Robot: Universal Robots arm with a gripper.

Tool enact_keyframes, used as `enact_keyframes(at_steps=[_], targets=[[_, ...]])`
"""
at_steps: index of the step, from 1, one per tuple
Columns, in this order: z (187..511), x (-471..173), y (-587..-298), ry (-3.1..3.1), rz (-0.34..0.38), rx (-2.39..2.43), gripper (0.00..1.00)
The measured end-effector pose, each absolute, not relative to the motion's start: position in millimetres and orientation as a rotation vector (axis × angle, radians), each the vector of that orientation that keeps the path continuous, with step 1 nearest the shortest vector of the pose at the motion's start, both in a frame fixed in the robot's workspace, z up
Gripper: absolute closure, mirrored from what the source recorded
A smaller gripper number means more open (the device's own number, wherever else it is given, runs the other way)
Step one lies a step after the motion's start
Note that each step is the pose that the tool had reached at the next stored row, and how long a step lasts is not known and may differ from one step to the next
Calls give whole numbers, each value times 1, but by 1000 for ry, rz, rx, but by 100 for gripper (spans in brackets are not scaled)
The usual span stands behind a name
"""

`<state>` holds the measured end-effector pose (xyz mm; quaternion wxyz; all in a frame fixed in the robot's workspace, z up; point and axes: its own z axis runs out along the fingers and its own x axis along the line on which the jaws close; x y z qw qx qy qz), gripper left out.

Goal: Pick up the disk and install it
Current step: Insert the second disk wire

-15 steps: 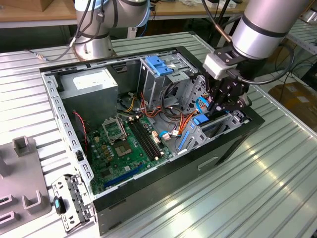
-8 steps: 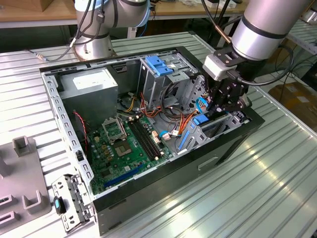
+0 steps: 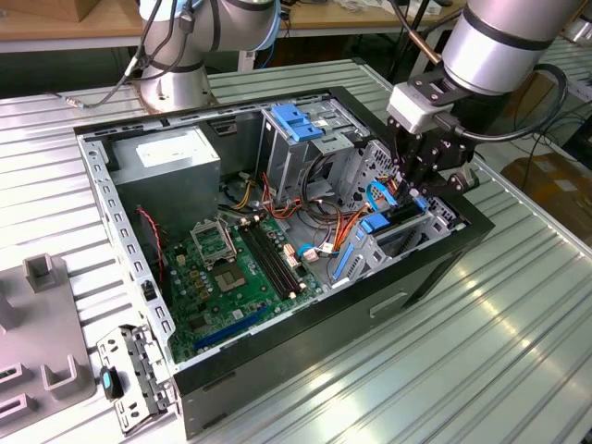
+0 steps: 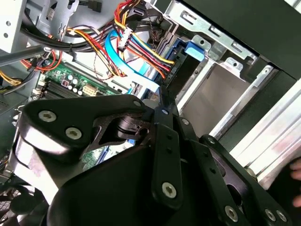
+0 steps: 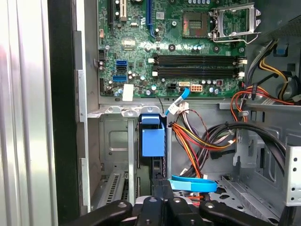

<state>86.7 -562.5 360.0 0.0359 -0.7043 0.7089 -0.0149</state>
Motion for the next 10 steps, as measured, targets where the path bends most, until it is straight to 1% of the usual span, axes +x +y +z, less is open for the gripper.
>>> enact_keyframes(at_steps=[1,10], targets=[[360,87,-562,2177,-46,-2163,89],[360,87,-562,2174,-52,-2160,89]])
